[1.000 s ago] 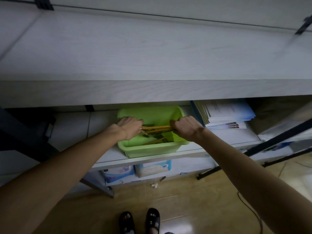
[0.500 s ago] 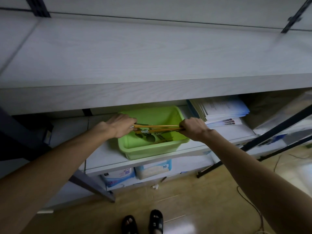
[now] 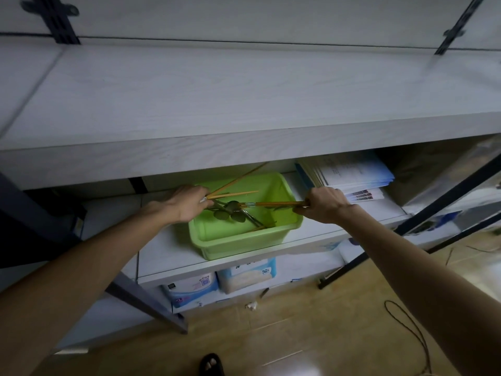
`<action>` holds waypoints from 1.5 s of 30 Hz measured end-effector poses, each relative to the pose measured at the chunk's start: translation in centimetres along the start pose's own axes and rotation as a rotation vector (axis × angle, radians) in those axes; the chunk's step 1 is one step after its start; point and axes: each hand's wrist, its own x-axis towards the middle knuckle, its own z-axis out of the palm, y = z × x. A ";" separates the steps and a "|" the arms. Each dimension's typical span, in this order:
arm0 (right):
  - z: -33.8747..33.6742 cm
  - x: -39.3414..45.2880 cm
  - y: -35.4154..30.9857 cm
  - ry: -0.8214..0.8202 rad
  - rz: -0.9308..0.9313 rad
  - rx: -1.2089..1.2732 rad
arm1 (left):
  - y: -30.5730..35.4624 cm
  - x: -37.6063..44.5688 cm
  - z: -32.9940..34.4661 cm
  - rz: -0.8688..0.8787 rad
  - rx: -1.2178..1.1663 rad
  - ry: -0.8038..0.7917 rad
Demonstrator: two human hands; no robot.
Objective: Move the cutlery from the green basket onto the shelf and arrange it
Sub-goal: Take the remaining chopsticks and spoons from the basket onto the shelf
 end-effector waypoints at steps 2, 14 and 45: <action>0.1 -0.2 0.1 -0.022 0.008 0.035 | 0.6 0.0 -0.3 -0.015 0.017 -0.013; 0.2 -0.9 0.3 -0.072 0.041 0.151 | 2.6 -1.3 -0.5 -0.204 -0.125 -0.069; 3.1 -16.0 14.2 0.137 -0.020 0.862 | 23.6 -7.2 1.4 -0.014 -0.685 0.133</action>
